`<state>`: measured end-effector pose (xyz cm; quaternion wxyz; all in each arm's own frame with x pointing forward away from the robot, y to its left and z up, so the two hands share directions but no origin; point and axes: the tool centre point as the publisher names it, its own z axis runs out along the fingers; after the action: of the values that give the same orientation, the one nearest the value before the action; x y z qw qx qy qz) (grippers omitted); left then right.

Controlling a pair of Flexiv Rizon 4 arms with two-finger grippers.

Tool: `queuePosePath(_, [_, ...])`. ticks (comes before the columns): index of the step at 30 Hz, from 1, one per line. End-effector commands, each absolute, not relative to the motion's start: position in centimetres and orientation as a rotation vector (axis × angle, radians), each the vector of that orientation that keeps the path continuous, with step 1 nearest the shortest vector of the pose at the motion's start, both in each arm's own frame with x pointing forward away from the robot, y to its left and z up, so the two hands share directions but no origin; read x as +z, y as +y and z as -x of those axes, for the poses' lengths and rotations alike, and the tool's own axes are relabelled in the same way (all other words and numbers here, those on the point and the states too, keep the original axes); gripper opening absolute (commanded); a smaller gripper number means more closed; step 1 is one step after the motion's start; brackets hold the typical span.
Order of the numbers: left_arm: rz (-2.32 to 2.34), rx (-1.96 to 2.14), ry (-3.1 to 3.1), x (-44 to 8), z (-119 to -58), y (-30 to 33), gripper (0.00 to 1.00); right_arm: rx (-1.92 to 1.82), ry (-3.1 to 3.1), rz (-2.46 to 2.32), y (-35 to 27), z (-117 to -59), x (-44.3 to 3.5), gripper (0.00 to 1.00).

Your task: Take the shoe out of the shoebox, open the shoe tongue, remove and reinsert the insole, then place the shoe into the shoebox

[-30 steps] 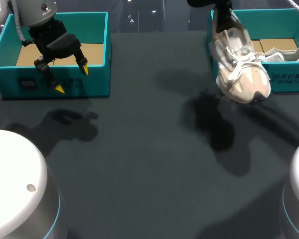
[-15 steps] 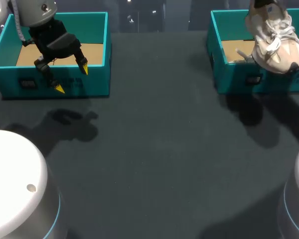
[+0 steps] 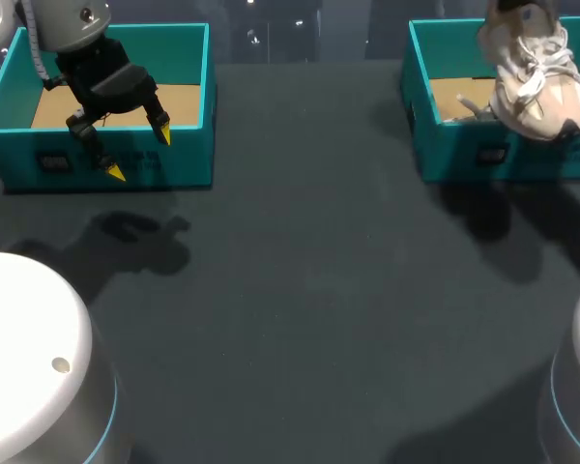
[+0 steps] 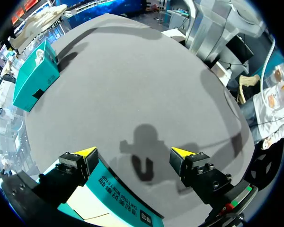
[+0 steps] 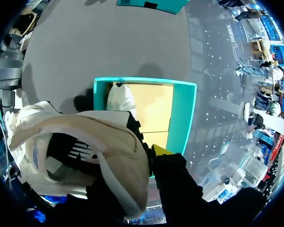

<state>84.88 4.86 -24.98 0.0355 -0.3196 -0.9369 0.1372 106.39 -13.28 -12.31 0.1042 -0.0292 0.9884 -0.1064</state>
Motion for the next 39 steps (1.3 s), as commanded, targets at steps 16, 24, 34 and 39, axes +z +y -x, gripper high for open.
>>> queuePosePath(16, [0.984,0.418,-2.880,-25.0,-84.8,4.9,1.00,-0.193,3.026,0.089,-21.6,-118.0,-13.0,0.00])
queuePosePath(24, [0.984,0.418,-2.880,-25.0,-84.8,4.9,1.00,-0.133,2.989,-0.234,-25.4,-118.4,-13.8,0.00])
queuePosePath(34, [0.984,0.418,-2.880,-25.0,-84.8,4.9,1.00,-0.145,2.783,-0.958,-29.0,-117.4,-14.4,0.00])
queuePosePath(39, [0.984,0.418,-2.880,-25.0,-84.8,4.9,1.00,-0.136,2.755,-1.010,-29.2,-117.0,-14.3,0.00])
